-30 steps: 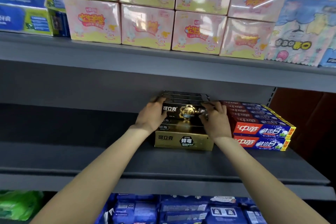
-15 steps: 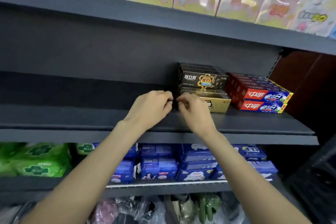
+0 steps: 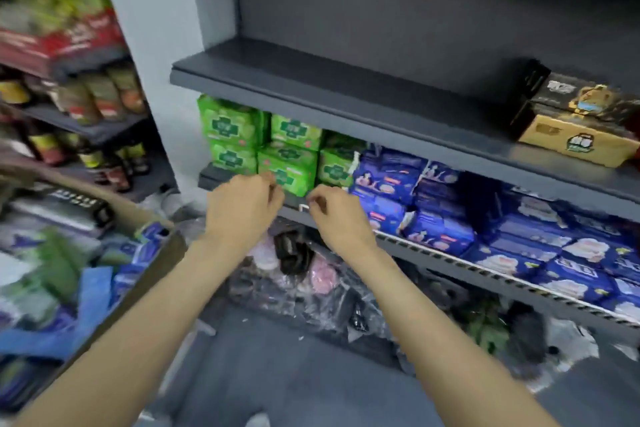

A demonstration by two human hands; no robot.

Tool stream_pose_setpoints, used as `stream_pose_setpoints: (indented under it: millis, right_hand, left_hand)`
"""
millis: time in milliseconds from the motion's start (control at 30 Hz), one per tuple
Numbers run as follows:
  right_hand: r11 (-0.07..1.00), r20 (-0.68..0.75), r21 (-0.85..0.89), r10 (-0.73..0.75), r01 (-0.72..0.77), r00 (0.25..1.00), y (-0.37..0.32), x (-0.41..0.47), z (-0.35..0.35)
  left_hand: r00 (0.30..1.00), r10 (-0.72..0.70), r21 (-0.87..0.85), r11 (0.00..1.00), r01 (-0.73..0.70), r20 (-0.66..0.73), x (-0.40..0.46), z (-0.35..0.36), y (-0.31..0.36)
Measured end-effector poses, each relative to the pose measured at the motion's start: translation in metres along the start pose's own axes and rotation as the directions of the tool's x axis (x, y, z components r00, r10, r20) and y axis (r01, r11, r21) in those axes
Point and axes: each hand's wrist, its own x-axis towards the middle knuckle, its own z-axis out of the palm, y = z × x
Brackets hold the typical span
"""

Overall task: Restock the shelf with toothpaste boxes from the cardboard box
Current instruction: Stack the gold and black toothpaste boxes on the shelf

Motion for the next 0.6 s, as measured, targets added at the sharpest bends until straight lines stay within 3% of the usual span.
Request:
stream_pose_setpoints:
  millis: [200, 400, 600]
  right_hand:
    - [0.994, 0.244, 0.042, -0.106, 0.099, 0.964, -0.114, 0.012, 0.110]
    - [0.982, 0.306, 0.065, -0.189, 0.178, 0.933, -0.215, 0.039, 0.218]
    - [0.998, 0.413, 0.051, -0.040, 0.021, 0.910, -0.292, 0.099, 0.326]
  left_hand:
    - [0.967, -0.237, 0.107, 0.968, 0.228, 0.088, -0.044, -0.015, -0.157]
    - [0.899, -0.410, 0.106, 0.912, 0.397, 0.154, -0.050, -0.017, -0.314]
    - [0.877, -0.437, 0.087, 0.899, 0.429, 0.198, -0.006, -0.008, -0.465]
